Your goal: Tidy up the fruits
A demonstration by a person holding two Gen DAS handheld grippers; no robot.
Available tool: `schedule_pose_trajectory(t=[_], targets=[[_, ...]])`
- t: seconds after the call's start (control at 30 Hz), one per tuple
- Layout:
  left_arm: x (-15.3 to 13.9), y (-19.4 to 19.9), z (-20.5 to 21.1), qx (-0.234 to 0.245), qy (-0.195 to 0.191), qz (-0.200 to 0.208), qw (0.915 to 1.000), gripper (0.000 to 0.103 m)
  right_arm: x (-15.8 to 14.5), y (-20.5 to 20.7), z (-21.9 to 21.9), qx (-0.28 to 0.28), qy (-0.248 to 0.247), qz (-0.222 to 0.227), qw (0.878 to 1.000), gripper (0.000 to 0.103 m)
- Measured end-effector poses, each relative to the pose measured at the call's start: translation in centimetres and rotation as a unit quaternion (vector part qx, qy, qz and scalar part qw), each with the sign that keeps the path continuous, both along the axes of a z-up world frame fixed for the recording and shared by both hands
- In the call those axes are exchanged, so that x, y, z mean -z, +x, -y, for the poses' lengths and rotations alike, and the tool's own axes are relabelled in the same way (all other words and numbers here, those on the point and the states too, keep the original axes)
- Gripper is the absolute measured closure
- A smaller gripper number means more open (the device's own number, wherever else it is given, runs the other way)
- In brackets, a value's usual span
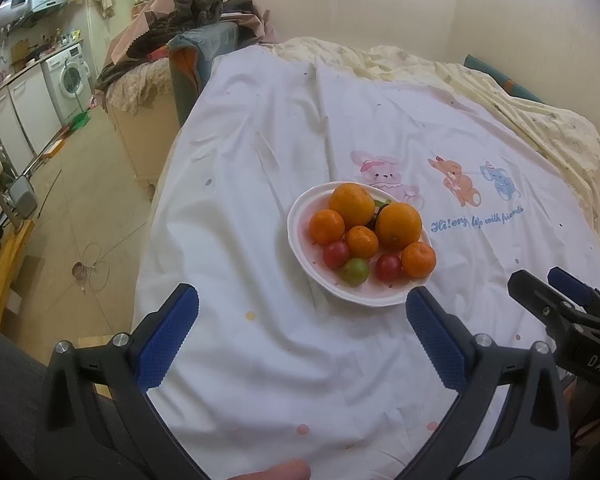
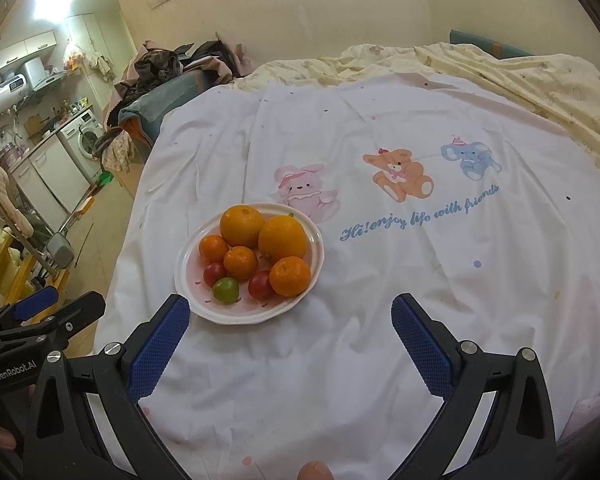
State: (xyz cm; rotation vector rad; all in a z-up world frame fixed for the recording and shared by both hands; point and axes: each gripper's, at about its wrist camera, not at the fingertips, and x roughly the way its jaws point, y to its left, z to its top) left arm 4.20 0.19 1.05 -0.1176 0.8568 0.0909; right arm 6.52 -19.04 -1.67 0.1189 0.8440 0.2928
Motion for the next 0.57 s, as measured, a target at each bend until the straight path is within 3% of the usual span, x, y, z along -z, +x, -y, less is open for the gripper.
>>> schedule_pose_trajectory(t=[0.57], targets=[[0.31,-0.03,-0.02,-0.003,-0.003,0.002,1.0,0.001,-0.09,-0.02,-0.01,-0.001,-0.001,0.0,1.0,0.0]])
